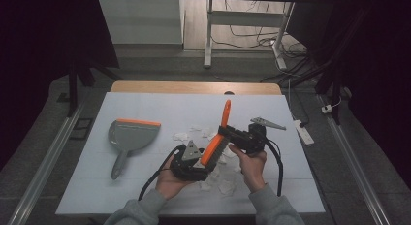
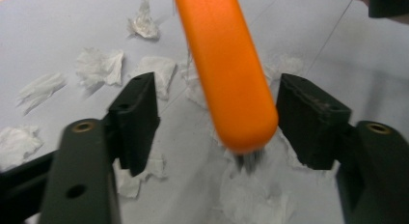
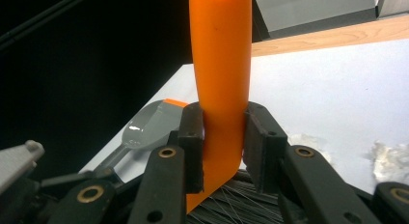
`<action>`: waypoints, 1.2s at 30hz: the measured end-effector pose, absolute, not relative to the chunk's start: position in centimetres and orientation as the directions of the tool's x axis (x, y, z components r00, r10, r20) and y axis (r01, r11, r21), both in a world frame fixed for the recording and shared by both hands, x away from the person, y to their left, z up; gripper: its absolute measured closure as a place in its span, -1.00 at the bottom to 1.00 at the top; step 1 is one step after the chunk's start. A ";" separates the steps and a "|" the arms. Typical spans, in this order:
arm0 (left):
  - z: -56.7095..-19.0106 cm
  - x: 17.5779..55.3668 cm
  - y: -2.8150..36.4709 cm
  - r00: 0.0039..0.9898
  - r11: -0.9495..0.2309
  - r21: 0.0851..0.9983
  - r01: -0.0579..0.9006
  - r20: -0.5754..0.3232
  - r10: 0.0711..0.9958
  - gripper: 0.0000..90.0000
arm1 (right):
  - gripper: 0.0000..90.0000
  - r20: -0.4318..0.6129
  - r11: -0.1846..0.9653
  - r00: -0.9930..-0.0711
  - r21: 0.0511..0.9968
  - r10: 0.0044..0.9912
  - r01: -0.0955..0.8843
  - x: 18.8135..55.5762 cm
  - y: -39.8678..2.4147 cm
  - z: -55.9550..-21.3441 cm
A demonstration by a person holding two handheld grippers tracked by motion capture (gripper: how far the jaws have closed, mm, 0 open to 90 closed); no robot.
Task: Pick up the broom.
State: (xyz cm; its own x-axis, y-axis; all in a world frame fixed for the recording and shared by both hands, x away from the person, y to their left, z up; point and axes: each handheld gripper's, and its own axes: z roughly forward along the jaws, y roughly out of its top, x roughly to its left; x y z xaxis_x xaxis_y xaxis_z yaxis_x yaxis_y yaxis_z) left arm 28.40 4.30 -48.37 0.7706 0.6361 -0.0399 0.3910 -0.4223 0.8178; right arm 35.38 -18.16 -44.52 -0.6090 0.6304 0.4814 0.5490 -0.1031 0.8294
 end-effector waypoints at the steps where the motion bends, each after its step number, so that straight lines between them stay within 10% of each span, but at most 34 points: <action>1: -48.5 28.4 4.2 0.768 -0.417 0.822 0.389 -0.038 0.640 -0.19 | 0.58 0.481 -0.103 -0.609 0.829 0.630 0.549 35.4 -18.2 -44.5; 14: -49.2 29.4 5.0 0.735 -0.348 0.831 0.433 -0.102 0.671 0.66 | 0.57 0.524 -0.160 -0.590 0.815 0.614 0.557 34.8 -17.5 -45.1; 24: -48.7 29.7 6.3 0.737 -0.367 0.829 0.422 -0.078 0.672 0.72 | 0.53 0.518 -0.154 -0.606 0.822 0.604 0.549 34.6 -17.2 -44.8; 36: -47.7 29.7 8.4 0.744 -0.404 0.822 0.402 -0.037 0.667 0.73 | 0.03 0.368 -0.002 -0.683 0.881 0.631 0.472 34.5 -18.4 -43.3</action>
